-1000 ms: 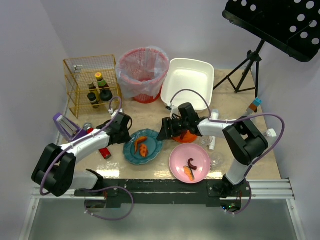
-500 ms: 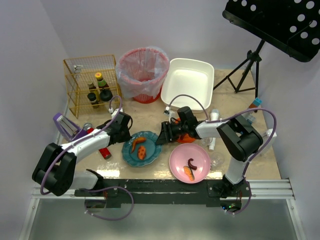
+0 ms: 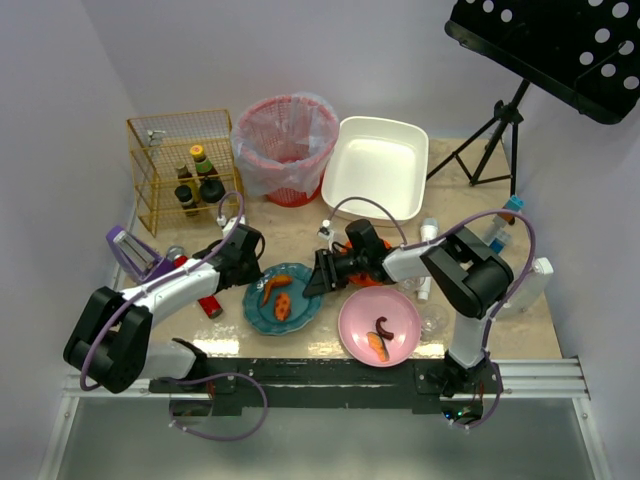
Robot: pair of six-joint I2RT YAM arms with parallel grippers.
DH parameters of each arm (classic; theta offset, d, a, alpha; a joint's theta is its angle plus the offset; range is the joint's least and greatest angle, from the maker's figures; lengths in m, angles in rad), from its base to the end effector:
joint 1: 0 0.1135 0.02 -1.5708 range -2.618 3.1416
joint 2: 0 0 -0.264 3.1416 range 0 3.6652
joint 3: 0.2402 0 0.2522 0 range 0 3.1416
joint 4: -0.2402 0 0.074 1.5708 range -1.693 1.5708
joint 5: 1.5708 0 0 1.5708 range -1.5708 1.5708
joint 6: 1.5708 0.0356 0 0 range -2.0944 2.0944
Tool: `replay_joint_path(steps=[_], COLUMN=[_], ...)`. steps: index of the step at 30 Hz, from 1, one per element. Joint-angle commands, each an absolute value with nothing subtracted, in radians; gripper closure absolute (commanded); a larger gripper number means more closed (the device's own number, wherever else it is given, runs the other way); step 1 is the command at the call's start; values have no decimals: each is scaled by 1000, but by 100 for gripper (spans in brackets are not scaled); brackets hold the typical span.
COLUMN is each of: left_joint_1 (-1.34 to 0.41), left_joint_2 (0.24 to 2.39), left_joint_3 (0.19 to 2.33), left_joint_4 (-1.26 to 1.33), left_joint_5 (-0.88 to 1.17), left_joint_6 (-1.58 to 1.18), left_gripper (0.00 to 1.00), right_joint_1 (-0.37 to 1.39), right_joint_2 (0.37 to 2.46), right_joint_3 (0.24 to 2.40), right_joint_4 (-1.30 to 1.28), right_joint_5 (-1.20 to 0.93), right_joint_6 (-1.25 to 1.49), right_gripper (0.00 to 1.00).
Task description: Clear the kitchen counter
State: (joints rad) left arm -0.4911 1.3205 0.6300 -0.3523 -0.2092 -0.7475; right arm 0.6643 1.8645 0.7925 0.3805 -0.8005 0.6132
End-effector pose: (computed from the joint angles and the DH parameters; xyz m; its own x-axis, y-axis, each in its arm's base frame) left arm 0.2120 -0.1050 0.1655 -0.8095 -0.3212 -0.4914 -0.2472 0.9457 -0.2109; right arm 0.2538 0.2312 0.1168 -0.9082 -0.2021 -0.3666 -0.4181 0.3959 0.8176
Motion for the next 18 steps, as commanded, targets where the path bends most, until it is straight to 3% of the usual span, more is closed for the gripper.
replay_joint_path(steps=[1,11,18], left_joint_1=[-500,-500,-500], left_joint_2=[1355,1330,1301], left_joint_3=[566,561,564], left_joint_4=[-495,-497,-503], left_joint_5=[-135,-137,-140], left_joint_6=[-747,-759,-772], left_gripper=[93,92,92], right_joint_1=[684,696,696], right_joint_2=[1868,1891,1894], right_joint_3=[801,810,805], right_joint_4=[466,508,564], right_joint_5=[-815,-787,-787], right_joint_6=[681,750,814], right_gripper=[48,67,98])
